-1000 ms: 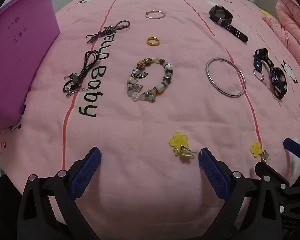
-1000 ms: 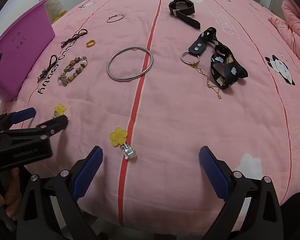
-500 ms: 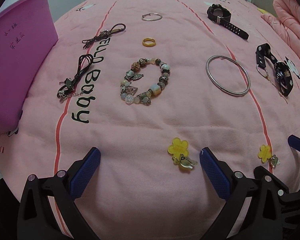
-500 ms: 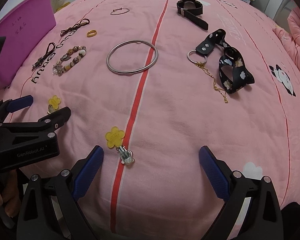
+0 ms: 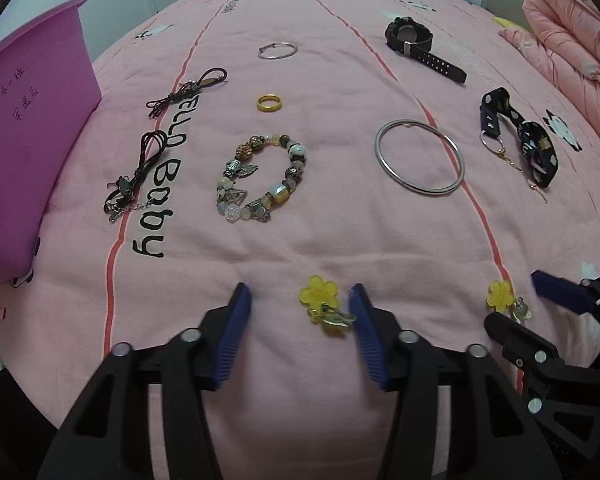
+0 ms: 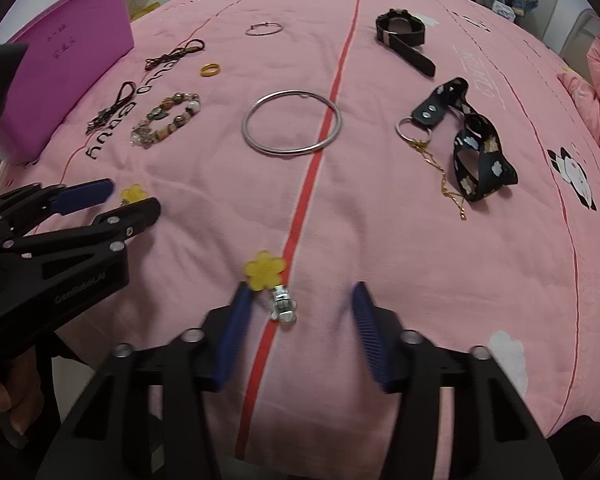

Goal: Organize jewelry
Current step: 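Close the left tool on one yellow flower charm while the right tool grasps the other, then carry both yellow flower charms up and over the purple basin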

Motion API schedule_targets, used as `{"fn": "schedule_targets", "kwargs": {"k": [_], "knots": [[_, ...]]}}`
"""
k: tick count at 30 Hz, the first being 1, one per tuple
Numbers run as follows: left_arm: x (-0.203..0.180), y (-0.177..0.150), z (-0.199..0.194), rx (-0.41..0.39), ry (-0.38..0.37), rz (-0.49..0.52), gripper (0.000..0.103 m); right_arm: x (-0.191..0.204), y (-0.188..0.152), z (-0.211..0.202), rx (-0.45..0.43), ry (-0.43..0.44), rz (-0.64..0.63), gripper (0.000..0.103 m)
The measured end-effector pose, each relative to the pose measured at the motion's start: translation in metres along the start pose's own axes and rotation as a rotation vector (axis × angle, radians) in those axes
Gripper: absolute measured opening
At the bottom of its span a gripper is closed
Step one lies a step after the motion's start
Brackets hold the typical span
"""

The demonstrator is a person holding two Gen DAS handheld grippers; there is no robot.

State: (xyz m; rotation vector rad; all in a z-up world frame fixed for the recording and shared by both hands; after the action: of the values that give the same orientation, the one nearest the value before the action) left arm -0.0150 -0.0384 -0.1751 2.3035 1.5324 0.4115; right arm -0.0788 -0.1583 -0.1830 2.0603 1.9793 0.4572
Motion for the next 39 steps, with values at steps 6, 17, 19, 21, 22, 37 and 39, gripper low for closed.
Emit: {"fn": "schedule_targets", "kwargs": {"k": [6,17,19,21,22,37,39], "knots": [[0.014,0.003,-0.007,-0.015,-0.06,-0.063,0.019,-0.001,0.001,-0.006,-0.005,0.029,0.015,0.017],[0.03,0.008,-0.031,-0.049,-0.083,-0.11,0.019,-0.012,0.002,-0.025,-0.021,0.11,0.093,0.017],[0.033,0.012,-0.039,-0.062,-0.084,-0.118,0.019,-0.012,0.006,-0.033,-0.037,0.116,0.094,0.017],[0.035,0.015,-0.047,-0.074,-0.081,-0.121,0.019,-0.012,0.009,-0.041,-0.052,0.123,0.096,0.017],[0.036,0.018,-0.051,-0.074,-0.067,-0.117,0.019,-0.011,0.012,-0.047,-0.062,0.128,0.097,0.017],[0.101,0.067,-0.165,-0.289,-0.084,-0.216,0.019,0.053,0.117,-0.141,-0.263,0.26,-0.037,0.017],[0.119,0.076,-0.18,-0.317,-0.048,-0.235,0.019,0.071,0.139,-0.15,-0.287,0.294,-0.067,0.017]]}}
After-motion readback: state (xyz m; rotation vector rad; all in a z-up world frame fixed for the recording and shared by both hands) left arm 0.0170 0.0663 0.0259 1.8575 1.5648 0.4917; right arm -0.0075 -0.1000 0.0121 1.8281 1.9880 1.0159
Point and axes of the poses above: each gripper's, at about its wrist camera, not at the fingertips, and z roughly the way its jaws point, x to its left, y to its top, the point moved 1 cm from there along z, roughly the way its jaws point
